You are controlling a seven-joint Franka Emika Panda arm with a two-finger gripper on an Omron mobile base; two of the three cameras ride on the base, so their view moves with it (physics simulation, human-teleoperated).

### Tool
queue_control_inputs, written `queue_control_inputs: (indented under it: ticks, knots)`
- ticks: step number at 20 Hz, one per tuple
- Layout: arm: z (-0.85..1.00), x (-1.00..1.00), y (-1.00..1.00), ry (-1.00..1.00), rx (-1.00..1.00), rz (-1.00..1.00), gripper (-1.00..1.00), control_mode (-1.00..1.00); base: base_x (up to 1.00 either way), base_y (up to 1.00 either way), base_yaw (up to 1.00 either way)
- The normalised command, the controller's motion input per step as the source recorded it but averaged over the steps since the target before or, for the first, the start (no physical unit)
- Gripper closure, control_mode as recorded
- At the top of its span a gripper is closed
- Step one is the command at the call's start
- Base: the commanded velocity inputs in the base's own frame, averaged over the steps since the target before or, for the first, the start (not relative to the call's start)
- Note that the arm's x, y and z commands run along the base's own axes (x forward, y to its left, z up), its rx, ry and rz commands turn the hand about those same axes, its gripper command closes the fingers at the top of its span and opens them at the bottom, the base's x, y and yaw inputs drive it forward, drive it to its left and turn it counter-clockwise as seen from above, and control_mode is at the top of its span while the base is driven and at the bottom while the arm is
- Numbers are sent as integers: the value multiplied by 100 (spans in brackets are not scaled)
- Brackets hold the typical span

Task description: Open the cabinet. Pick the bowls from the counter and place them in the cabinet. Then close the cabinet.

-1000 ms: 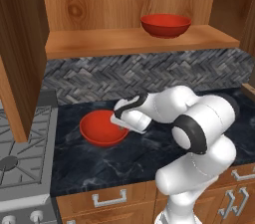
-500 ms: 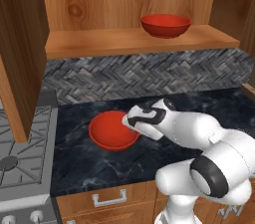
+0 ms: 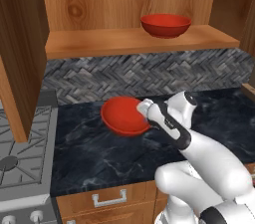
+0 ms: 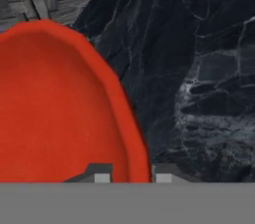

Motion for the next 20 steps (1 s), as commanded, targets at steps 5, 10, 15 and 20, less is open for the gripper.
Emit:
queue_control_inputs:
  ticks: [5,10,15,20]
  knots:
    - [52,-37,-30,11,5,-17,100,-100,0,0,0]
    - [51,-41,-3,3,0,-13,100,-100,0,0,0]
    - [48,-62,-7,0,0,-9,100,-100,0,0,0]
    - [38,-79,-2,-1,0,-7,100,-100,0,0,0]
